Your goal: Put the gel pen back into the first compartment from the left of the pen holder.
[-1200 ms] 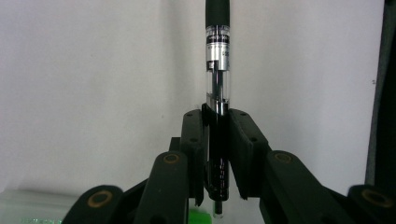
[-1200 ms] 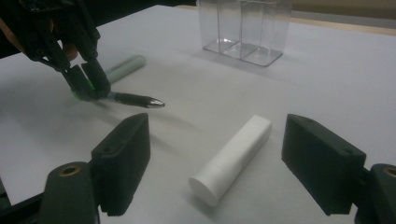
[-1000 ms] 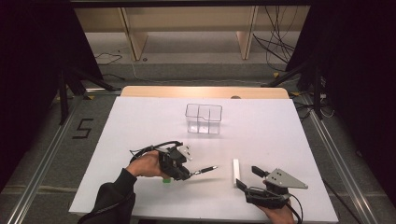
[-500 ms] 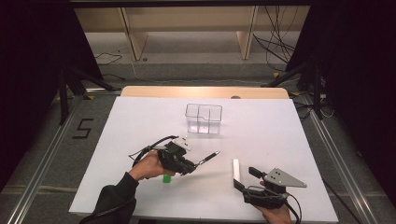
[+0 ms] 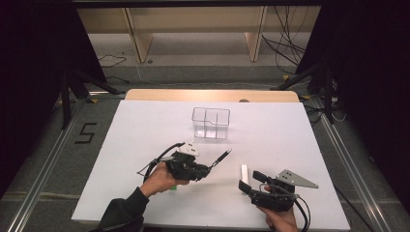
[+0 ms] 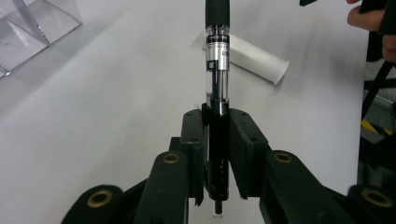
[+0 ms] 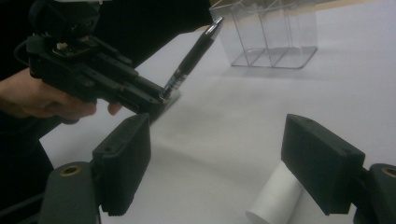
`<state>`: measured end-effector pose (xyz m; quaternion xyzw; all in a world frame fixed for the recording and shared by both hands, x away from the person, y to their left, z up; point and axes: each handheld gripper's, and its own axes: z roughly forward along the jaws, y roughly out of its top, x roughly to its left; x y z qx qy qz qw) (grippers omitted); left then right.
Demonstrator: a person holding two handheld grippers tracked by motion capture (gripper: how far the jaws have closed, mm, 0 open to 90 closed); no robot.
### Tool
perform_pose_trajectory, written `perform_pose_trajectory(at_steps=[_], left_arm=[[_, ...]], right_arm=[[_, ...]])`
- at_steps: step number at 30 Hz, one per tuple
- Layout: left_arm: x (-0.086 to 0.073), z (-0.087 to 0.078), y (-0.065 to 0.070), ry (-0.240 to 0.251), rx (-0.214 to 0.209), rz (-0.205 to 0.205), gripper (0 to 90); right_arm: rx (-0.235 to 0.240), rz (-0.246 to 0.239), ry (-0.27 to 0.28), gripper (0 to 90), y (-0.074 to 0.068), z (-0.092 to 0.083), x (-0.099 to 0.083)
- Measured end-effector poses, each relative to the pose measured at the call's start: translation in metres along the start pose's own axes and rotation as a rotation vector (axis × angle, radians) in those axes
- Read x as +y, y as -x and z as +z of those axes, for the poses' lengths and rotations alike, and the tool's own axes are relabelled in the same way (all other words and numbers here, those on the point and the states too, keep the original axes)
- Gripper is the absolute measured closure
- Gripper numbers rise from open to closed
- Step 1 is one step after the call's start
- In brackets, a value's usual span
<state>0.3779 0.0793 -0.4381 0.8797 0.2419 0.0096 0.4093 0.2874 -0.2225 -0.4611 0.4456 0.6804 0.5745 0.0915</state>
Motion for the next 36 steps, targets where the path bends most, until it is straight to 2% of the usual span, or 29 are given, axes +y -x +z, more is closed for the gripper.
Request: perform_pose_trajectory(at_steps=[2,4,10,13,17,23,27,30,34,36], left_arm=[[-0.002,0.000,0.001,0.032,0.000,-0.024,76.5],[-0.004,0.000,0.002,0.052,-0.004,-0.043,76.5],[-0.011,0.002,0.007,0.083,-0.003,-0.074,76.5],[-0.015,0.002,0.010,0.106,-0.010,-0.087,76.5],[-0.019,0.004,0.016,0.141,-0.003,-0.090,76.5],[-0.023,0.005,0.022,0.185,0.006,-0.105,76.5],[-0.027,0.006,0.025,0.188,0.019,-0.094,76.4],[-0.029,0.006,0.027,0.195,0.013,-0.097,76.4],[-0.031,0.005,0.030,0.211,0.013,-0.094,76.4],[-0.031,0.004,0.032,0.220,0.011,-0.094,76.4]], right_arm=[[0.009,-0.001,0.002,25.5,-0.002,0.002,0.003],[0.021,0.021,0.011,26.0,-0.003,0.005,0.006],[0.045,0.046,0.001,27.9,-0.006,0.020,0.011],[0.063,0.077,0.000,30.3,-0.008,0.027,0.014],[0.085,0.121,-0.003,33.1,-0.008,0.037,0.017],[0.103,0.151,-0.019,38.9,-0.011,0.049,0.020],[0.115,0.172,-0.024,42.7,-0.013,0.054,0.021],[0.121,0.184,-0.026,46.5,-0.013,0.058,0.021],[0.167,0.225,-0.026,51.1,-0.014,0.064,0.021],[0.174,0.233,-0.030,53.6,-0.014,0.067,0.021]])
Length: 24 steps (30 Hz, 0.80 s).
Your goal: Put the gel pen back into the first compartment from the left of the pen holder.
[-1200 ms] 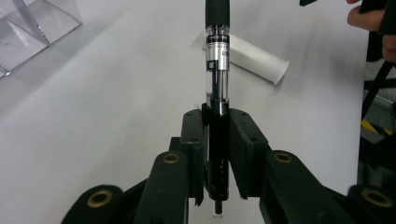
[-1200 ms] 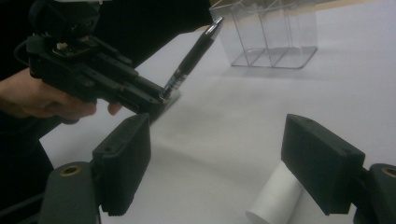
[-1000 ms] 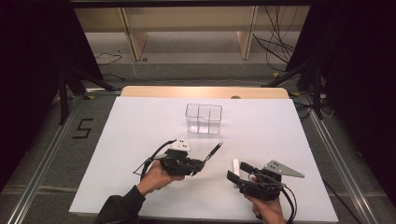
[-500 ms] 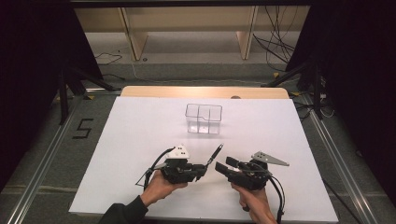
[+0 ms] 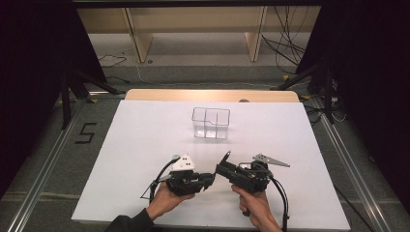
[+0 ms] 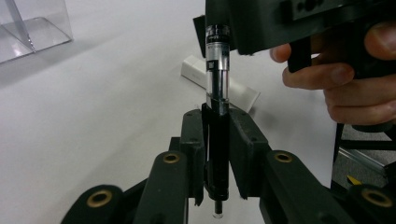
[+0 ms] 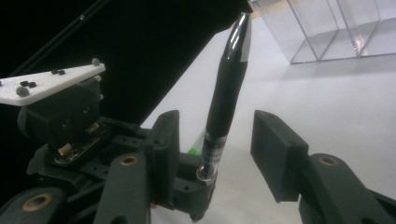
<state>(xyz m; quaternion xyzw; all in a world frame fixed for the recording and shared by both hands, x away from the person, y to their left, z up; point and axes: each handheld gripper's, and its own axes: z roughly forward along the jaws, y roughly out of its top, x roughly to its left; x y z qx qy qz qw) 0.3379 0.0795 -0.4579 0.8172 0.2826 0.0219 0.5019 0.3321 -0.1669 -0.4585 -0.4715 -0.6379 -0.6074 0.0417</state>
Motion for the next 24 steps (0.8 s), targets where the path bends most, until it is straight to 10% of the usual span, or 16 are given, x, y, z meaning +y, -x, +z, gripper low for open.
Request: perform_pose_trajectory(at_steps=[24], left_arm=[[-0.0028,-0.0007,0.0037,0.005,-0.017,0.011,76.3]], right_arm=[[0.054,0.080,-0.008,77.2,0.0028,0.0088,-0.0037]])
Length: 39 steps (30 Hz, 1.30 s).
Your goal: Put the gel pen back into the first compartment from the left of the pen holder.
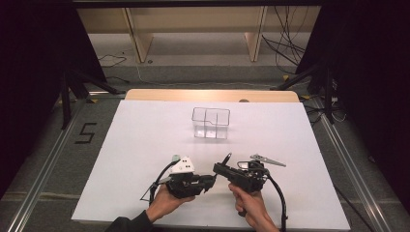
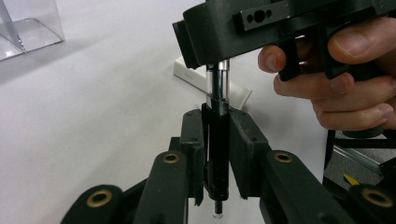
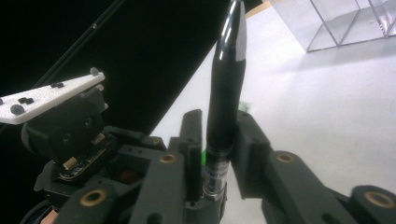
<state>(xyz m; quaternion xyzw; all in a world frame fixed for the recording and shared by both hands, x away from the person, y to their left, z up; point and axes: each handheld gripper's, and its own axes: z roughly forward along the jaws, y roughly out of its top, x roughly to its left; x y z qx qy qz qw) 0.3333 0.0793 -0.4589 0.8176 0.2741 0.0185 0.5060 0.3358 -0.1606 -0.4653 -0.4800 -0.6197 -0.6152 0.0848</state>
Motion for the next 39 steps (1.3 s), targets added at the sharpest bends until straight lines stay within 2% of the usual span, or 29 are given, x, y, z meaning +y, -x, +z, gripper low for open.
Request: perform_pose_trajectory(at_steps=[3,8,13,17,20,28,31,39], left_arm=[[0.000,0.000,0.000,0.002,-0.004,0.005,76.3],[0.001,-0.002,-0.001,0.002,-0.023,-0.017,74.4],[0.001,-0.003,0.000,0.006,-0.034,0.007,54.9],[0.001,-0.004,0.001,-0.002,-0.008,0.030,42.7],[0.001,-0.007,-0.002,0.009,0.014,0.024,36.7],[-0.003,-0.022,-0.012,0.024,0.089,0.006,29.8],[-0.005,-0.026,-0.016,0.034,0.108,-0.012,29.1],[-0.010,-0.036,-0.023,0.037,0.167,-0.029,25.3]], right_arm=[[0.002,0.002,-0.001,78.8,0.000,-0.001,0.000],[0.013,-0.002,0.007,79.4,-0.001,-0.001,0.000],[-0.005,-0.035,0.025,79.5,-0.002,-0.005,0.003],[-0.029,-0.062,0.040,79.5,-0.003,-0.009,0.007],[-0.042,-0.077,0.051,79.5,-0.002,-0.012,0.010],[-0.071,-0.096,0.083,79.5,0.001,-0.018,0.018],[-0.080,-0.099,0.083,79.5,0.003,-0.018,0.019],[-0.093,-0.115,0.101,79.4,0.002,-0.019,0.026]])
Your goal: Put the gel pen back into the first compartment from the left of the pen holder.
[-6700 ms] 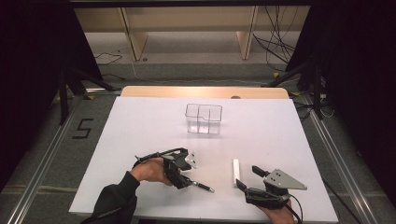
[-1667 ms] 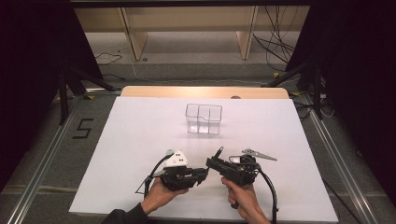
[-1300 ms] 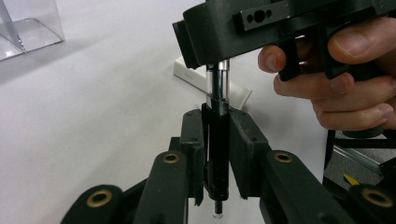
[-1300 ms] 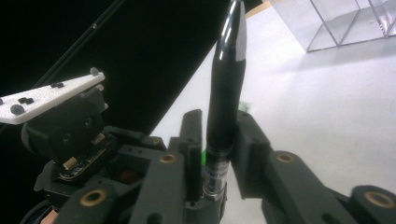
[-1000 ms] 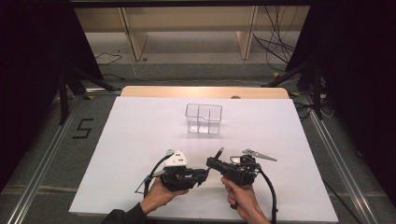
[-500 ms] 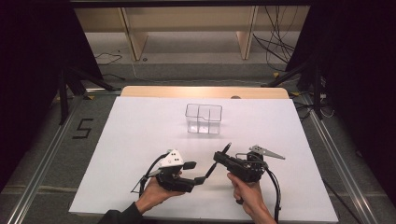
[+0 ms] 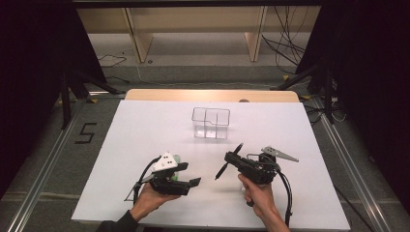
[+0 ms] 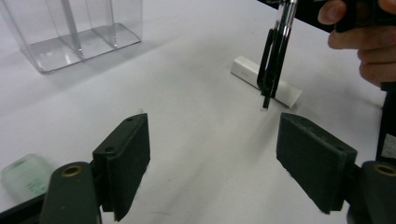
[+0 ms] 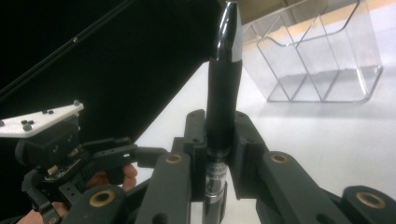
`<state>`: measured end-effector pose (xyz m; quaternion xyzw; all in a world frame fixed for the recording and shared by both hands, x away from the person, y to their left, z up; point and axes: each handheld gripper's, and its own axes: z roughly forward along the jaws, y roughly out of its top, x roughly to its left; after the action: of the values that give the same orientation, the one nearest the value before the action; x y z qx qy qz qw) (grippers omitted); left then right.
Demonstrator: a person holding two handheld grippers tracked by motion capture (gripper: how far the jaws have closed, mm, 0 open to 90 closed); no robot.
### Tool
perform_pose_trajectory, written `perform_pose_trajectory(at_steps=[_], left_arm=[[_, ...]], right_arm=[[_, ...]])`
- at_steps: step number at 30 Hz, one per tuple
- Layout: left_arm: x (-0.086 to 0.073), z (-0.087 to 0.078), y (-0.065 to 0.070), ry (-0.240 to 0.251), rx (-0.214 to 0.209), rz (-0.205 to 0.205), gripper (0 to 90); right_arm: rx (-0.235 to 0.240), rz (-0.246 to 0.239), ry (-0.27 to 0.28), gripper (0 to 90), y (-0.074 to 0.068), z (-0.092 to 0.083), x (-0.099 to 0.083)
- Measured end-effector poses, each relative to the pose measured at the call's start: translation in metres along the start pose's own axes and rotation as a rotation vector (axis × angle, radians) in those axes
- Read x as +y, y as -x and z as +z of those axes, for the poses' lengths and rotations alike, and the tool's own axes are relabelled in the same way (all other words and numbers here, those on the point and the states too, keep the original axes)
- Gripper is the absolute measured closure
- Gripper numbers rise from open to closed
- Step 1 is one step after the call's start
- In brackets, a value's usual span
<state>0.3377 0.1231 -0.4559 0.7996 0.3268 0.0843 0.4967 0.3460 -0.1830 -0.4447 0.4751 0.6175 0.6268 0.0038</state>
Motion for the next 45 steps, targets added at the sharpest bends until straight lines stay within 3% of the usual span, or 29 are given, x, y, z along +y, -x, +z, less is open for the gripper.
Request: perform_pose_trajectory(at_steps=[22,37,45], left_arm=[[-0.009,-0.018,-0.015,0.018,0.080,-0.042,20.1],[-0.016,-0.026,-0.020,0.012,0.143,-0.071,18.1],[-0.019,-0.028,-0.021,0.006,0.156,-0.081,17.5]], right_arm=[[-0.023,-0.048,0.031,79.4,-0.001,0.012,0.030],[-0.055,-0.095,0.049,79.4,-0.004,0.033,0.059],[-0.062,-0.111,0.051,79.4,-0.008,0.048,0.078]])
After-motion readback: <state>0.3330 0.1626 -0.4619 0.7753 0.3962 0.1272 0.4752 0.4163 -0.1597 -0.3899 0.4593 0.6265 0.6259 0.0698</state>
